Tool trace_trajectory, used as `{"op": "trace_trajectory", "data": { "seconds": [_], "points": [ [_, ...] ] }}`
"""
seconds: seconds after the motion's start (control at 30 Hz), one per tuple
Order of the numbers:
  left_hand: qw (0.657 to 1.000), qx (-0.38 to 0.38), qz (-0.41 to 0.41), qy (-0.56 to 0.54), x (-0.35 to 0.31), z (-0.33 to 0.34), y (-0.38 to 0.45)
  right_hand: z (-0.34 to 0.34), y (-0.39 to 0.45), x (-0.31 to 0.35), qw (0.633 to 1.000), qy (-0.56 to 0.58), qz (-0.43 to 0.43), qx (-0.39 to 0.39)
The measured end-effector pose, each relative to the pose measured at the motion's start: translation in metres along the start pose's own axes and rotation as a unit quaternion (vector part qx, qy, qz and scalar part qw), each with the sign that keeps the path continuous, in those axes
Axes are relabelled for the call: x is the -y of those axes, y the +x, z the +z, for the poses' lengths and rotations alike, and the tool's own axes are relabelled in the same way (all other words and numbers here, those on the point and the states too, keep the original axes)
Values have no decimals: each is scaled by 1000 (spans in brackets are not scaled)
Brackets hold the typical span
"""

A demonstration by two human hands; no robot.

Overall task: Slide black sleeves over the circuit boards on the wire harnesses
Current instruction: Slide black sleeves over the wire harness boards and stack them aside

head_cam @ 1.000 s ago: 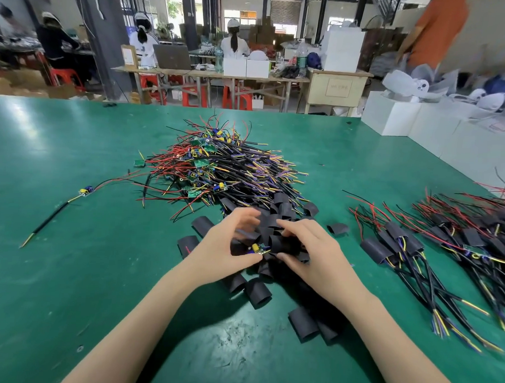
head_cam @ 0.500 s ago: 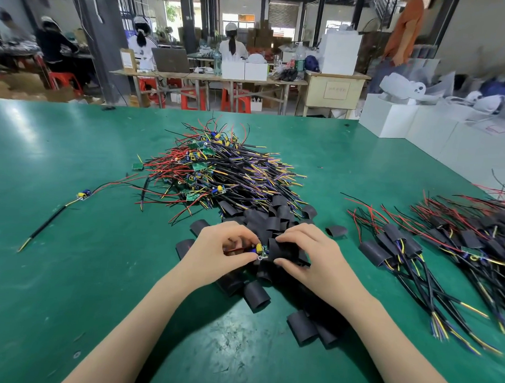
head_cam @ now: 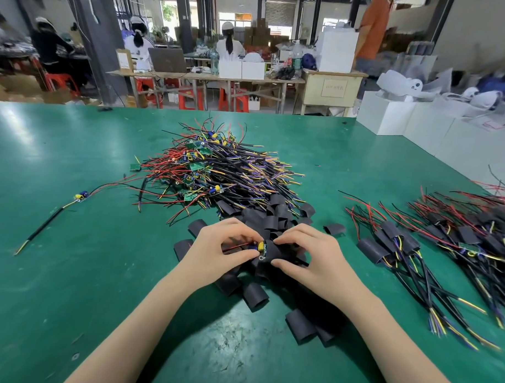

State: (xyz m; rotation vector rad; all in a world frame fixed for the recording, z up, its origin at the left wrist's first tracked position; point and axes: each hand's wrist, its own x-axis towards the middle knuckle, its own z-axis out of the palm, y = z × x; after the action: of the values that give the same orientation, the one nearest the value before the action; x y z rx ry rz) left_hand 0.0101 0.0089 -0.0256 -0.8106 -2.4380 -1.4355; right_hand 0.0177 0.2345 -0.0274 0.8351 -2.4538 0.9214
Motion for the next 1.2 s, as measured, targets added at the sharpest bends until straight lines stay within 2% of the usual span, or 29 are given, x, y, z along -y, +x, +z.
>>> {"op": "trace_trajectory", "data": {
  "seconds": [0.2, 0.33, 0.53, 0.8, 1.03, 1.2],
  "points": [
    [1000, -3, -20, 3, 0, 2, 1, 3, 0, 3, 1000, -24, -15, -2],
    [1000, 12, 9, 20, 0, -2, 2, 2, -1, 5, 1000, -12, 2, -7],
    [999, -12, 35, 29, 0, -3, 3, 5, -1, 6, 999, 0, 17, -28],
    [998, -10, -37, -42, 4, 1, 2, 4, -1, 7, 1000, 0, 8, -25],
    [999, -11, -12, -30, 5, 0, 1, 4, -3, 7, 999, -20, 26, -37],
    [996, 31, -70, -56, 7, -6, 1, 3, 0, 8, 999, 18, 21, -32]
  ]
}}
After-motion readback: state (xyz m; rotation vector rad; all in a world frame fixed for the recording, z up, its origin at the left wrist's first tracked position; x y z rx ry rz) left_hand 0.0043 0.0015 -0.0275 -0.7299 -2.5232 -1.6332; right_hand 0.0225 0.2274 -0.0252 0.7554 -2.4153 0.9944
